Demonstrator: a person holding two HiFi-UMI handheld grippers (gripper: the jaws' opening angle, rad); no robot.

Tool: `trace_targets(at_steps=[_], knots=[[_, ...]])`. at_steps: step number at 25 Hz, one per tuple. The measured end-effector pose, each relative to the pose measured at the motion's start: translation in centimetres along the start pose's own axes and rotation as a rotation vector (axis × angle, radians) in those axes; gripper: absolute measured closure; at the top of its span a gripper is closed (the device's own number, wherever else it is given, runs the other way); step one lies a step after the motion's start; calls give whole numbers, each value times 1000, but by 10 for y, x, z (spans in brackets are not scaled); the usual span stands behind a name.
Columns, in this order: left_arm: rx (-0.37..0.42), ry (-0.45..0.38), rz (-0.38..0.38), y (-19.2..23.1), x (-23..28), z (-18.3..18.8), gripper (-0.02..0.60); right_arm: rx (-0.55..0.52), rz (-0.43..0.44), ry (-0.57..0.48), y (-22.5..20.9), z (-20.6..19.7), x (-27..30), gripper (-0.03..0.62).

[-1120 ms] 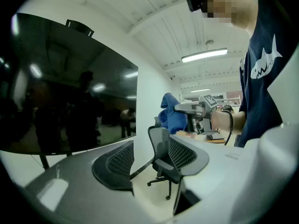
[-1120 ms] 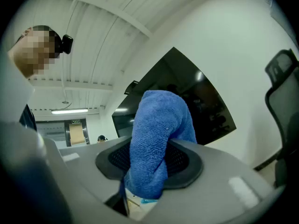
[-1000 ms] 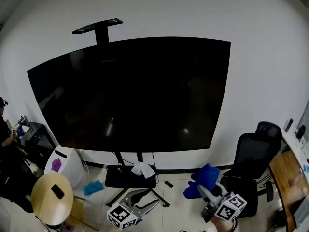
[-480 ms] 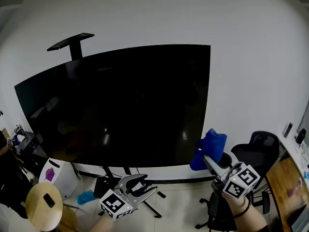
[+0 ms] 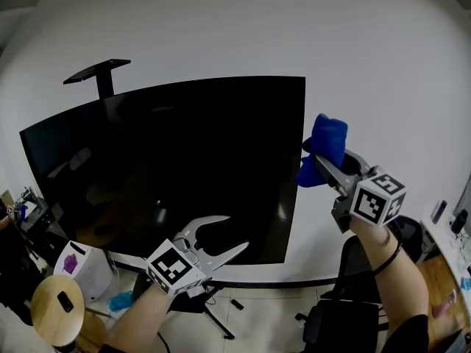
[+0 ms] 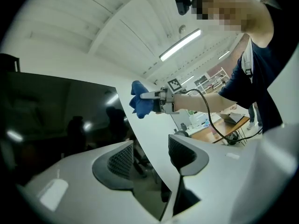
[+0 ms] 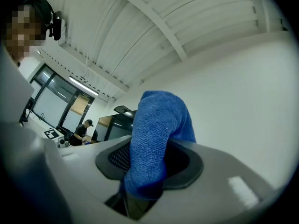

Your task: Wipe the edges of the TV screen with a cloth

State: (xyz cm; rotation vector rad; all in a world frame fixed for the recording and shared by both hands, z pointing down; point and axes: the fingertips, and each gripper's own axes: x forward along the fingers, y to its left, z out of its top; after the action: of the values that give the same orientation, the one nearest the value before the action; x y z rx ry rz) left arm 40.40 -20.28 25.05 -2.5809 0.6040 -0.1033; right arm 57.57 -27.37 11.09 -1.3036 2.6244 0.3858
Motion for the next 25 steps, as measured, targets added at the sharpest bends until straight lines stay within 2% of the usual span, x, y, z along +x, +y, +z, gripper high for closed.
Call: trace_targets(at_steps=[7, 10, 15, 18, 25], knots=[[72, -11, 11, 58, 43, 52, 359, -84, -29, -11, -66, 72, 59, 424], [90, -26, 10, 84, 59, 76, 359, -114, -31, 21, -81, 84, 87, 424], [49, -77, 9, 100, 81, 99, 360, -147, -1, 53, -88, 87, 108, 424], [54, -68, -5, 95, 93, 100, 360, -128, 28, 59, -87, 84, 114, 424], [12, -29, -25, 86, 98, 69, 360, -73, 63, 74, -83, 59, 114, 425]])
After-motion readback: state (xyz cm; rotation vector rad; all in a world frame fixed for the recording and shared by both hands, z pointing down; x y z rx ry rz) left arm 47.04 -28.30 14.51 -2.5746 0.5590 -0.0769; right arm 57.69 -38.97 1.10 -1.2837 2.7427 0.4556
